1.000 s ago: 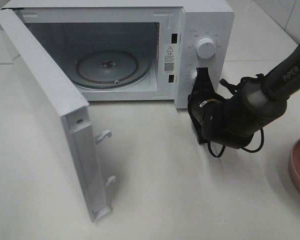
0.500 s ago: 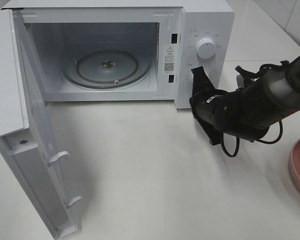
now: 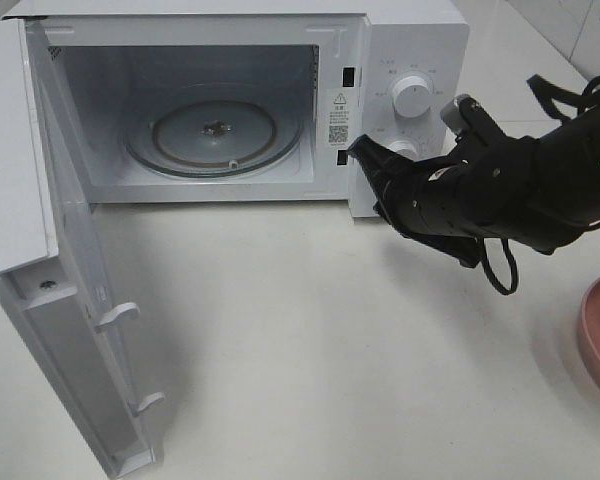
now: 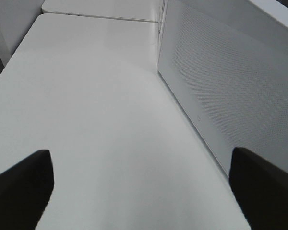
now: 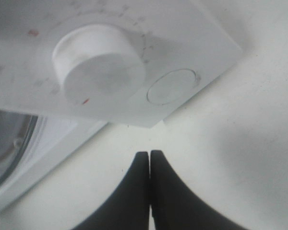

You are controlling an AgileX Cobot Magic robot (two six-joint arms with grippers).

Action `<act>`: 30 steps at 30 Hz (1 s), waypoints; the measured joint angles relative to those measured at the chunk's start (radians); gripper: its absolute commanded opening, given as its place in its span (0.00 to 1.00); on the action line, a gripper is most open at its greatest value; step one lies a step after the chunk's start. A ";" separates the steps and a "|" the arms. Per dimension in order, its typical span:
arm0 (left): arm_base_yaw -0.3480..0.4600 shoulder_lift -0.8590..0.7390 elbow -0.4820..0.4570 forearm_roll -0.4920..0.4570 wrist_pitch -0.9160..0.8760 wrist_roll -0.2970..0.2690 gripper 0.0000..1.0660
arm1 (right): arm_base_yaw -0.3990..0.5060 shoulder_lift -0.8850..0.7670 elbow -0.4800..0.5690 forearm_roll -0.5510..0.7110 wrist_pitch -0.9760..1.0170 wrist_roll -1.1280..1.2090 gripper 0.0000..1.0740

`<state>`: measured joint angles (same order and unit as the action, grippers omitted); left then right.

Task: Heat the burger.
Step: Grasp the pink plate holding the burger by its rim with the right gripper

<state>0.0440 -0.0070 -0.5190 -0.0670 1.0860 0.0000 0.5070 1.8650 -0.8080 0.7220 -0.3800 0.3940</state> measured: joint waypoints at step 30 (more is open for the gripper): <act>0.000 0.000 0.000 0.000 0.000 0.000 0.85 | 0.000 -0.281 -0.064 -0.551 0.939 -0.383 0.08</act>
<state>0.0440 -0.0070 -0.5190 -0.0670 1.0860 0.0000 0.5070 1.5840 -0.8720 0.1710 0.5590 0.0110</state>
